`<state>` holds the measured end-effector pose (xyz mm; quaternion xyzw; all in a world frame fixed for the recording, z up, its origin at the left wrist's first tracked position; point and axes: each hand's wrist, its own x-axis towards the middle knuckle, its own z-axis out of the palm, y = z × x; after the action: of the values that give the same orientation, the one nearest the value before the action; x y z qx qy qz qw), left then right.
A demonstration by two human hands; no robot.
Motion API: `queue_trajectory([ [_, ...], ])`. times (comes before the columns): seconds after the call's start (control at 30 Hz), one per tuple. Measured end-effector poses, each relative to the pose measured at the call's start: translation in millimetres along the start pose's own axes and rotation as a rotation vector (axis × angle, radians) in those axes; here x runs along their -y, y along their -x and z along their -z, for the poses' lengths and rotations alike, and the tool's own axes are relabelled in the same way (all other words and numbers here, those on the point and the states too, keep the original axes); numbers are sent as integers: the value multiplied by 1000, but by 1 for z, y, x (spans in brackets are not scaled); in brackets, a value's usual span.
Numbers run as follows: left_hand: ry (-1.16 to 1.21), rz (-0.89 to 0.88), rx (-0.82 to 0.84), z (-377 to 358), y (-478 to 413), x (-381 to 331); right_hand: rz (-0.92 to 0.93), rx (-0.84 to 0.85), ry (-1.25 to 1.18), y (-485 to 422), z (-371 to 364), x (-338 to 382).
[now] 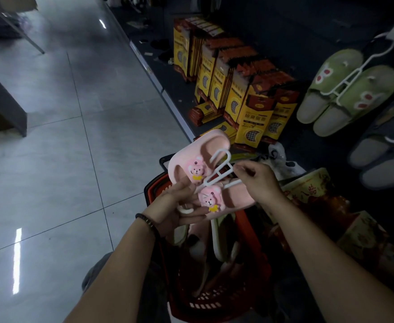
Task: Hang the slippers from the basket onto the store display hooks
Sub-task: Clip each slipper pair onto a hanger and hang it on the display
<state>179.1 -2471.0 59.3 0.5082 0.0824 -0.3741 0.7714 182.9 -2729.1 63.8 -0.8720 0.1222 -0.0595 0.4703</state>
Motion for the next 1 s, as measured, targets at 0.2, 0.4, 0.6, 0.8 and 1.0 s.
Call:
queue_trajectory([
  [0.2,-192,12,100,12,7,-10,0,89,-55,12,7,-10],
  [0.4,-635,-47,10,3,20,-45,-17,163,-89,39,5,-24],
  [0.6,-954,-7,73,-42,36,-96,-44,114,-197,70,5,-12],
  [0.8,-806,204,179,-69,73,-120,-1,6,-286,96,35,15],
  [1.0,-1128,190,195,-115,107,-167,-17,56,-168,111,69,61],
])
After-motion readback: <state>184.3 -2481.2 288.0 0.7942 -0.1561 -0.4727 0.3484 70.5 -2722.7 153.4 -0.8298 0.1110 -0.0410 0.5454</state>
